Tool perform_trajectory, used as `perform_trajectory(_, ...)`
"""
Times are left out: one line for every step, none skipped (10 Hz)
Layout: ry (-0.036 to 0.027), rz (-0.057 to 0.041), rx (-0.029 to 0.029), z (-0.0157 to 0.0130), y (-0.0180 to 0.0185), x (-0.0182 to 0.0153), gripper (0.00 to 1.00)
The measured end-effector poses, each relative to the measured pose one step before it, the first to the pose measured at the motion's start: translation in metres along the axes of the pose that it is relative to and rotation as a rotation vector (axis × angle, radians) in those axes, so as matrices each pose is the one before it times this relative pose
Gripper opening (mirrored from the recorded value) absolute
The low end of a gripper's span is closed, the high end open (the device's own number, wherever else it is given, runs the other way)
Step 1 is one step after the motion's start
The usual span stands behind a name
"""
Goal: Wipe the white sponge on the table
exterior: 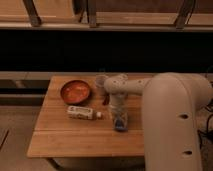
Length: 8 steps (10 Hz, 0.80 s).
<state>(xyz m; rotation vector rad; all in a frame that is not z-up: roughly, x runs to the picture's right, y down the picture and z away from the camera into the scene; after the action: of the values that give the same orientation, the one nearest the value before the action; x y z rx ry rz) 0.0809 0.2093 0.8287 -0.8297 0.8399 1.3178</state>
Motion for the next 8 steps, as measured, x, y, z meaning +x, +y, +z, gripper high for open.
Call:
perform_trajectory(0.00153, 0.01702, 0.00935, 0.00152, -0.00873, -0.00329, 0.0)
perform_trajectory(-0.00393, 0.02482, 0.01286, 0.00099, -0.01305, -0.00835, 0.0)
perform_trajectory(-0.0051, 0.01416, 0.00764, 0.00029, -0.00751, -0.00701, 0.0)
perform_trajectory(-0.01462, 0.00894, 0.01297, -0.00179, -0.00939, -0.01387, 0.0)
perform_trajectory(-0.01583, 0.00082, 0.01066, -0.00288, -0.00493, -0.01413, 0.0)
perform_trajectory(-0.01102, -0.00261, 0.00872, -0.00287, -0.00224, -0.01251, 0.0)
perform_trajectory(-0.00946, -0.0043, 0.00986, -0.00231, -0.00188, -0.01099, 0.0)
perform_trajectory(-0.02044, -0.00818, 0.00691, -0.00404, 0.00018, -0.01777, 0.0)
